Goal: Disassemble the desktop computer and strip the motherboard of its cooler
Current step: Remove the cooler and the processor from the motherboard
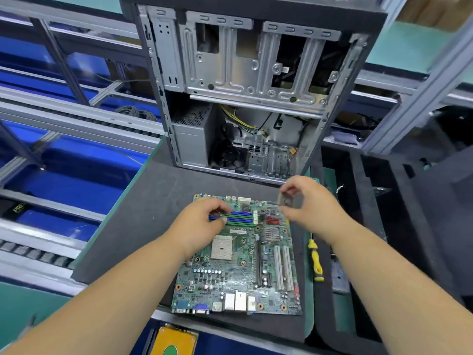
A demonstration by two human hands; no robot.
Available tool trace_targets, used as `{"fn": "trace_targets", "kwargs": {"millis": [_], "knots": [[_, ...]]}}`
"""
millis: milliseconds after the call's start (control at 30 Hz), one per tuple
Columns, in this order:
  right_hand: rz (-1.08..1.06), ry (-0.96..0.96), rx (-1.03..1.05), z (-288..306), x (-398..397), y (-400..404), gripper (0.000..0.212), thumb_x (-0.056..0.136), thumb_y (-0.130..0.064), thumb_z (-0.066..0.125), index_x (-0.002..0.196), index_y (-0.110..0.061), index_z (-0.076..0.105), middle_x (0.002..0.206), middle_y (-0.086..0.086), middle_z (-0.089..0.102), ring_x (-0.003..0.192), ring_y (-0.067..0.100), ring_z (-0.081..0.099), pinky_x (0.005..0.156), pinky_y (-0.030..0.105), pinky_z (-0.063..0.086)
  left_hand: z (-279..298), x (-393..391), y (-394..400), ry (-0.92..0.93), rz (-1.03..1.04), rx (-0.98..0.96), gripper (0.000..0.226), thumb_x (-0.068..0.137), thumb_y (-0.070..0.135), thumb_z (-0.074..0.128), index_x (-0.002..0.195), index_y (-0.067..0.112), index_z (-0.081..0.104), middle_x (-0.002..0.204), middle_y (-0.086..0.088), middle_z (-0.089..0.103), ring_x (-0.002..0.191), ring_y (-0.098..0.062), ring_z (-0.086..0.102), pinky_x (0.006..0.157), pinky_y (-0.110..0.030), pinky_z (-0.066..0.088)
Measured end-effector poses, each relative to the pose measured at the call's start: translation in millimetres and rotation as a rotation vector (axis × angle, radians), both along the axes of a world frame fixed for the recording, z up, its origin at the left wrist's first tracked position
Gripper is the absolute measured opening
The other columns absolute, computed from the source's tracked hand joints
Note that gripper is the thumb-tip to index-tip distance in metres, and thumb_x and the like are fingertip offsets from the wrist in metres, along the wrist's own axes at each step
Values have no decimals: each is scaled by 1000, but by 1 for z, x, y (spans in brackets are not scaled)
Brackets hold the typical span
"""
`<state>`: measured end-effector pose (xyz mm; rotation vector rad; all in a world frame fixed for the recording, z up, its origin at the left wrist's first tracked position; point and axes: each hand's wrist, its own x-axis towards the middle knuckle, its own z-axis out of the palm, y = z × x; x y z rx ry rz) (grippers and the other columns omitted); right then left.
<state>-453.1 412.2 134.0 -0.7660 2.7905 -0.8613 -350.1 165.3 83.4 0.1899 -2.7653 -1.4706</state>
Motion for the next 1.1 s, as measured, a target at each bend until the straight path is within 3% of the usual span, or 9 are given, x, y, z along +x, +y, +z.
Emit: {"fn": "trace_targets", "kwargs": {"millis": [133, 200, 300, 633, 833, 967, 1100], "knots": [[-130, -39, 92, -17, -18, 58, 30, 75, -16, 80, 93, -28, 61, 93, -17, 57, 88, 3, 57, 71, 9, 37, 4, -11, 23, -6, -48, 12, 33, 89, 14, 65, 92, 47, 62, 105, 15, 58, 95, 4, 55, 77, -3, 36], [-127, -84, 176, -30, -24, 75, 26, 76, -12, 77, 91, -27, 64, 91, -13, 60, 86, 8, 60, 67, 4, 34, 4, -15, 33, -27, -64, 13, 33, 90, 15, 64, 92, 47, 62, 106, 16, 57, 95, 3, 55, 76, -3, 36], [-69, -139, 298, -51, -30, 89, 22, 78, -7, 72, 96, -20, 70, 93, -3, 63, 86, 15, 62, 69, 10, 38, 3, -20, 45, -31, -70, 9, 27, 90, 14, 64, 94, 41, 66, 106, 17, 57, 94, 4, 55, 75, 1, 34], [38, -107, 249, -68, -41, 99, 24, 79, -11, 74, 102, -17, 70, 96, -2, 62, 87, 14, 60, 83, 27, 50, 3, -26, 60, -51, -41, -10, 34, 89, 12, 64, 91, 46, 63, 106, 15, 57, 94, 4, 55, 75, -2, 36], [69, -34, 260, -69, -65, 94, 24, 83, -8, 67, 106, -15, 71, 105, 1, 64, 99, 19, 59, 90, 30, 47, 4, -29, 62, -50, -2, -17, 32, 90, 13, 63, 92, 45, 64, 101, 15, 55, 87, 10, 53, 67, 0, 37], [87, 5, 266, -71, -72, 93, 21, 84, -8, 66, 104, -15, 71, 106, 2, 66, 103, 22, 58, 93, 35, 47, 5, -29, 57, -32, 45, -20, 29, 89, 10, 63, 96, 37, 68, 104, 13, 57, 91, 7, 54, 74, -3, 37], [98, -15, 299, -72, -70, 96, 23, 81, -12, 74, 103, -17, 73, 104, 0, 64, 101, 23, 59, 92, 36, 48, 5, -25, 51, -14, 84, -26, 27, 89, 9, 63, 96, 35, 69, 101, 16, 58, 91, 12, 53, 70, 5, 33]]}}
